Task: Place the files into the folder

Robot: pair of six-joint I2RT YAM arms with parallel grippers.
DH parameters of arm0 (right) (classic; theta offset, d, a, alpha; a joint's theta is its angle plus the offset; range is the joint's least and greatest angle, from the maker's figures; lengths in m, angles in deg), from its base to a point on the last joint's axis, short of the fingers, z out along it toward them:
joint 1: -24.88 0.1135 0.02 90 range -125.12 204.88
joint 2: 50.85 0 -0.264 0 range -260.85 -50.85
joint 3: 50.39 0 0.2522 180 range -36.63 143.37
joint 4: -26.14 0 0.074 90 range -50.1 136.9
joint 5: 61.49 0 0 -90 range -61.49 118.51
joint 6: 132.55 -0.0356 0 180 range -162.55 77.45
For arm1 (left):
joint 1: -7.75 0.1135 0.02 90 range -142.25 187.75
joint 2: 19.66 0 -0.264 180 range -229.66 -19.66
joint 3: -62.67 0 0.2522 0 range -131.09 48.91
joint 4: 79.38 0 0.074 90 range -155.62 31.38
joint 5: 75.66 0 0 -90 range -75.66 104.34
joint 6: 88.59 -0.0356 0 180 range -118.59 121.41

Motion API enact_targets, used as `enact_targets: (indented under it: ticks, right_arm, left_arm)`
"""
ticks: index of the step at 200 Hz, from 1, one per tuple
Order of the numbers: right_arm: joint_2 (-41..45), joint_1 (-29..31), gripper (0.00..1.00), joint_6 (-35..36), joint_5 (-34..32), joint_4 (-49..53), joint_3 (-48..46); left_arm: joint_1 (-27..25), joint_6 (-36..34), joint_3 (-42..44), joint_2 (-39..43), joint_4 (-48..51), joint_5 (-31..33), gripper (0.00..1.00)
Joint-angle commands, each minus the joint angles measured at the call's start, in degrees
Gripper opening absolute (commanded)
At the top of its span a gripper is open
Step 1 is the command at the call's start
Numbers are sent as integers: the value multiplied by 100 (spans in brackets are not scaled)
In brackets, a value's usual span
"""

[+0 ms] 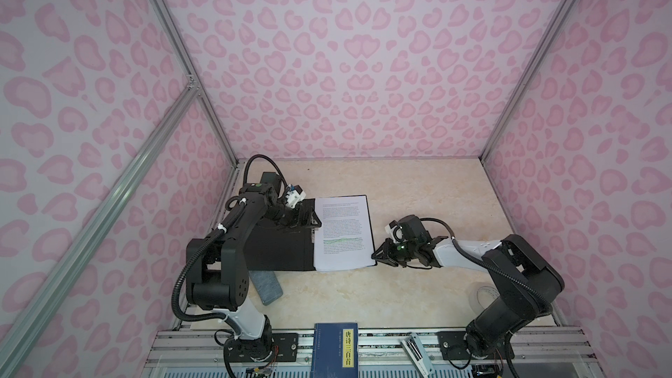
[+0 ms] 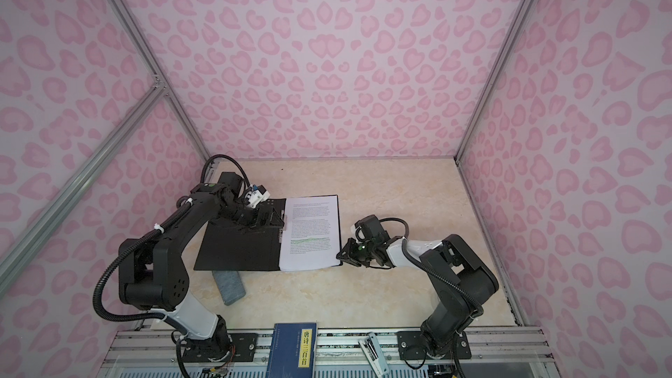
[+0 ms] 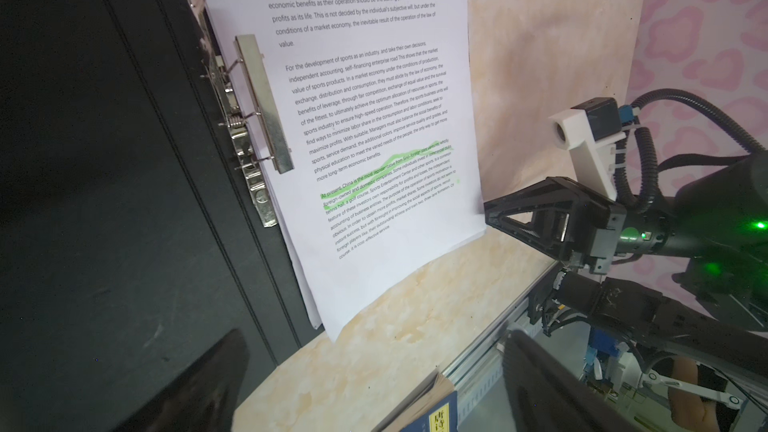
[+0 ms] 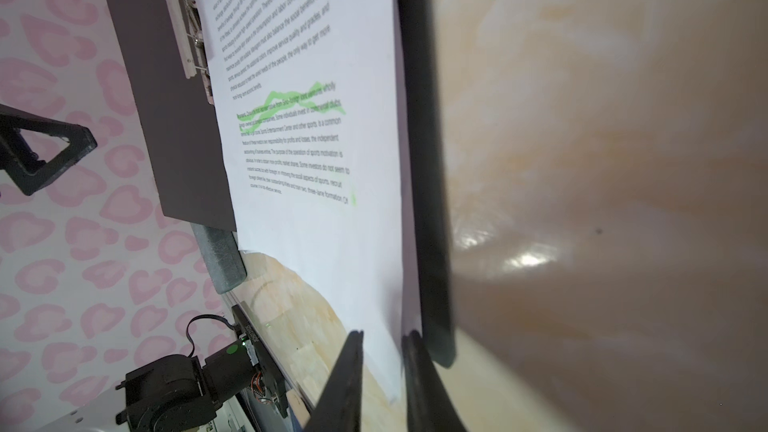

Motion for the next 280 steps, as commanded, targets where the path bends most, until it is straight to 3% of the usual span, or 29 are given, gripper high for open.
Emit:
enact_targets:
  ticks: [1,97,196,252,280]
  right_arm:
    - [113,12,23,228,-243,403,66]
    - [-240,56,24,46,-70,76,46]
    - [-299,97,6,-179,179,-400,-73]
    - [-387,106,8,-233,293,-505,-112]
    - [-323,99,17,-84,143,-188,-58]
  left_arm:
    - [2,-29,-43,8,78,-89,98]
    - [1,-34,-36,28,90,-80,99]
    - [4,-30,-51,42,100,-88,99]
    - [5,-21,-78,43,118,-106,99]
    - [9,-21,-84,43,123,-106,99]
